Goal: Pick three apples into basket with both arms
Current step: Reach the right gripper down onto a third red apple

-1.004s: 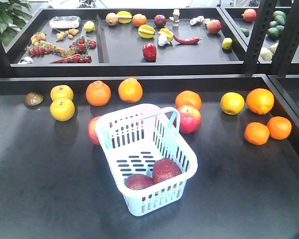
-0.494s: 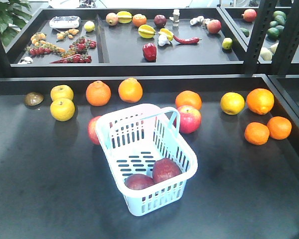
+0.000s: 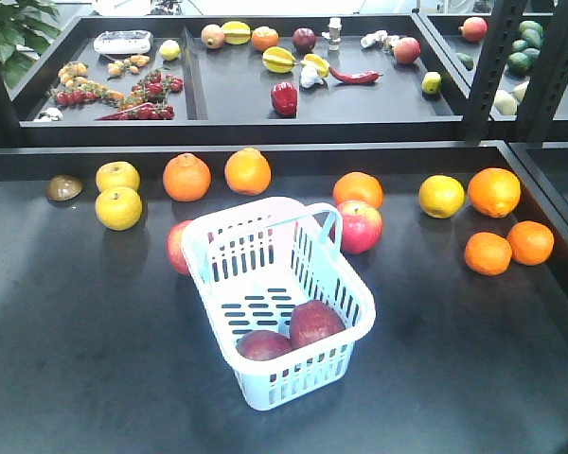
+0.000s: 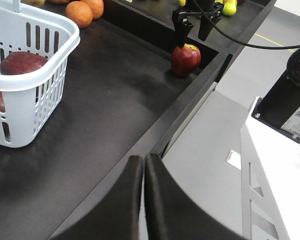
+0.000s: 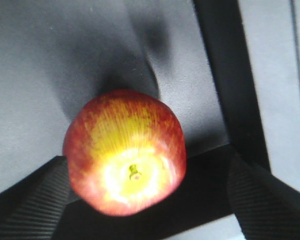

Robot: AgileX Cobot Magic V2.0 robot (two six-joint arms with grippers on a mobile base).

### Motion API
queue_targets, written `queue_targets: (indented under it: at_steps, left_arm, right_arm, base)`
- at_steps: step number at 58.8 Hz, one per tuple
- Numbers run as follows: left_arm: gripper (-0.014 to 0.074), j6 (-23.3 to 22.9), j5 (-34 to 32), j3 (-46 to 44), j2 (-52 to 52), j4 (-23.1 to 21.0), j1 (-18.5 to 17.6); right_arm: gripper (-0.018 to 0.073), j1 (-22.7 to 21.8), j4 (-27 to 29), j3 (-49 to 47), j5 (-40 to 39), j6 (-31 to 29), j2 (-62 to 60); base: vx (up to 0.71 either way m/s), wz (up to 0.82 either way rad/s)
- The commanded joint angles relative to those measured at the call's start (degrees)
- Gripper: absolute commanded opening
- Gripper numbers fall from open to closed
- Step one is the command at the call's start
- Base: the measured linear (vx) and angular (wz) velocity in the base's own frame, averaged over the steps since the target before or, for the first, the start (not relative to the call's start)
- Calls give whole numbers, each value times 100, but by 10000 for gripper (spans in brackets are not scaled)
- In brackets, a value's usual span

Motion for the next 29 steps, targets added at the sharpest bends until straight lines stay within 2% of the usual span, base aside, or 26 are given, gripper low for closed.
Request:
queue_targets:
  at_steps: [1,21,29]
  left_arm:
    - [-6,-54,52,-133,33,-89,-38]
    - [-6,-54,52,-133,33,-89,-38]
    - [-6,-54,52,-133,33,-89,-38]
  right_arm:
    - [599,-40,-108,-131,-19,-69,-60]
    - [590,-40,-101,-131,-34,-143,470]
    - [542,-40,-35,-131,-28,-157,458]
  base:
    - [0,0]
    - [0,0]
    - [0,0]
